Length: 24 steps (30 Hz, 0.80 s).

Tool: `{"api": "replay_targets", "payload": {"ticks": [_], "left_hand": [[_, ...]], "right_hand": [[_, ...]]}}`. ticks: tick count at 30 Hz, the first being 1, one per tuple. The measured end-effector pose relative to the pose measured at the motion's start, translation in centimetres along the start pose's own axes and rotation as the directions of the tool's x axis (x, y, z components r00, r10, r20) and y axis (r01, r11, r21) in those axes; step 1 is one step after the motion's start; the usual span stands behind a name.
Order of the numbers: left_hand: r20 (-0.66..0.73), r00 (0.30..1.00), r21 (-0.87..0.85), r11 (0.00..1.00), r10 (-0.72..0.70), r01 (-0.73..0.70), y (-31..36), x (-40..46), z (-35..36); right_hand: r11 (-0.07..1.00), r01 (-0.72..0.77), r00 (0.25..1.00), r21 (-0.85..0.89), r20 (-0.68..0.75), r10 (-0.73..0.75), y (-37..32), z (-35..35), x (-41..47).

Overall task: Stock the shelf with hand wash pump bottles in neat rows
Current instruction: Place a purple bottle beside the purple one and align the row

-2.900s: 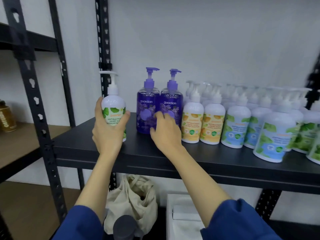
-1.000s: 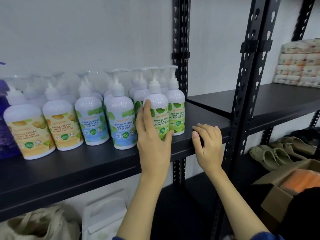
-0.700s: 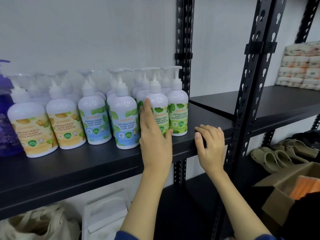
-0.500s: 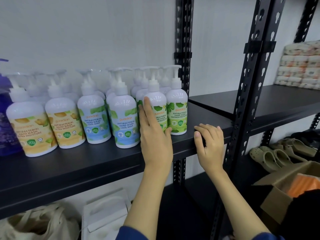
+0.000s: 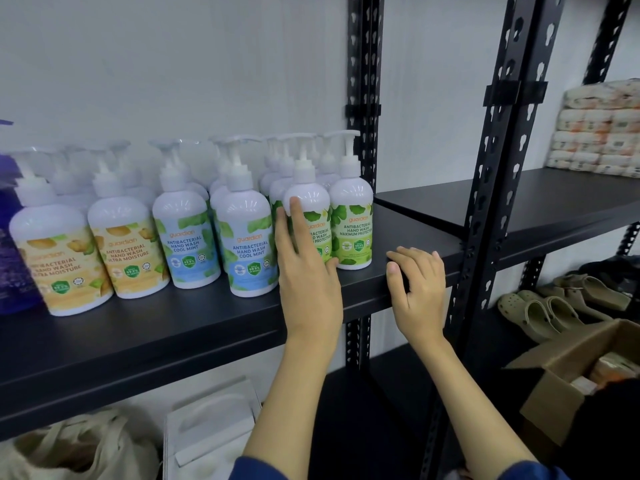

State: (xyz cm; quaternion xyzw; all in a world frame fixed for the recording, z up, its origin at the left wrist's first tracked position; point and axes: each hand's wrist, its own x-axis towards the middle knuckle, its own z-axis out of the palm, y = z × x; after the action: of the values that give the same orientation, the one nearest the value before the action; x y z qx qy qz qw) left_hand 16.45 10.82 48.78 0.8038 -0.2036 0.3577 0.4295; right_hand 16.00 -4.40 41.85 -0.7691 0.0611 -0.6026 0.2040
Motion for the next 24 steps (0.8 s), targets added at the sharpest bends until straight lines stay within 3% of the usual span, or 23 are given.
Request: {"api": "replay_targets", "payload": {"ticks": [17,21,24], "left_hand": [[0.063,0.998,0.032,0.999,-0.016,0.014,0.4,0.1,-0.4],[0.061,0.998,0.006,1.0,0.018,-0.018,0.1,-1.2,-1.3],[0.055,0.992,0.043,0.992,0.115,-0.118,-0.5,-3.1,-2.5]], "right_hand": [[1.0,-0.002,1.0,-0.011,0.022,0.002,-0.4,-0.3,0.2],[0.999,-0.021,0.995,-0.035,0.099,0.024,-0.9,-1.3,0.3],[0.994,-0.038,0.973,-0.102,0.224,0.061,-1.4,-2.3,0.7]]}}
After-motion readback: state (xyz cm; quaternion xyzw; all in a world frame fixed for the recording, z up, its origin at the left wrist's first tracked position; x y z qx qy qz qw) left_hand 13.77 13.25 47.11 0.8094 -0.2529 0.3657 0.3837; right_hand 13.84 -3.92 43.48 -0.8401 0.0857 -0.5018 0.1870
